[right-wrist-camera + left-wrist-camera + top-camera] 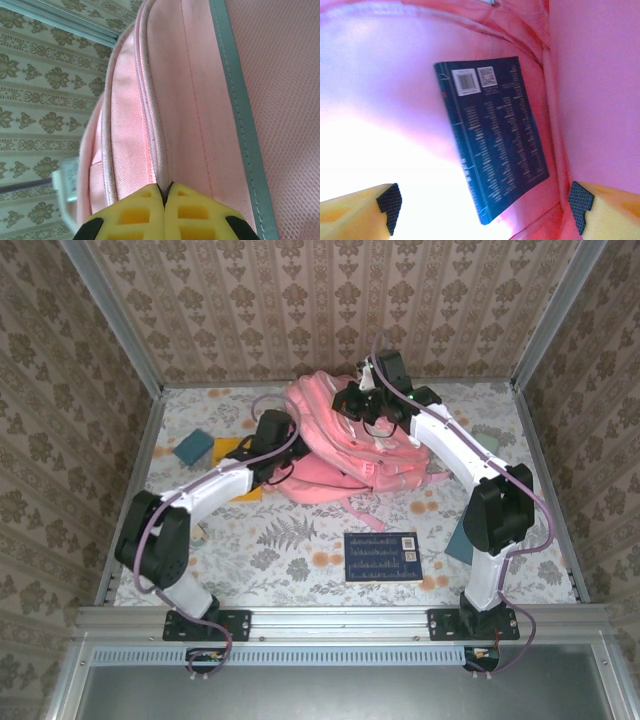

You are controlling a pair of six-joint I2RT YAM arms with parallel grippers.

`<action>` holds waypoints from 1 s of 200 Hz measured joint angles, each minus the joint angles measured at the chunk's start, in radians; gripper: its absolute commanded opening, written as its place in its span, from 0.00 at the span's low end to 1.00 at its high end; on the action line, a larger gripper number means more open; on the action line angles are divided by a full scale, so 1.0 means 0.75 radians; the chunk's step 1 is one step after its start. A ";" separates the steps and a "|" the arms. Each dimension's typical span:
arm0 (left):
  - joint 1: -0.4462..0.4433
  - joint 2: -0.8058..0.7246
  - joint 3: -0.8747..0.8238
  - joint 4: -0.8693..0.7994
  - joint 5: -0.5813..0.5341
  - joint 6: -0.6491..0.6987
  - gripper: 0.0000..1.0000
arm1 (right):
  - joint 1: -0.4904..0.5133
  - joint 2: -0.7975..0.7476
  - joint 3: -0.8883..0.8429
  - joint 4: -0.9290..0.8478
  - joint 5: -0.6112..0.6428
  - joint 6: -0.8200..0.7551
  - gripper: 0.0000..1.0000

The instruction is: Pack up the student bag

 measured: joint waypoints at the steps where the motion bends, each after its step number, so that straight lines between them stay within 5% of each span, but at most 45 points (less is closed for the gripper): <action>1: 0.001 -0.008 -0.004 -0.007 -0.002 0.005 0.89 | 0.000 0.000 0.000 0.000 0.000 -0.001 0.03; 28: 0.008 -0.163 -0.089 -0.128 -0.025 0.089 0.86 | 0.003 0.005 -0.001 -0.006 0.004 -0.035 0.39; 60: 0.004 -0.356 -0.172 -0.207 -0.004 0.162 0.84 | -0.010 -0.007 -0.084 -0.003 0.094 -0.078 0.60; 130: -0.198 -0.470 -0.329 -0.268 0.023 0.227 0.76 | -0.014 -0.482 -0.767 -0.088 0.327 -0.154 0.61; 169: -0.350 -0.367 -0.335 -0.249 0.026 0.259 0.74 | -0.013 -0.921 -1.175 -0.154 0.425 -0.127 0.61; 200: -0.435 -0.234 -0.332 -0.243 0.028 0.270 0.73 | -0.013 -1.081 -1.483 -0.184 0.462 -0.075 0.63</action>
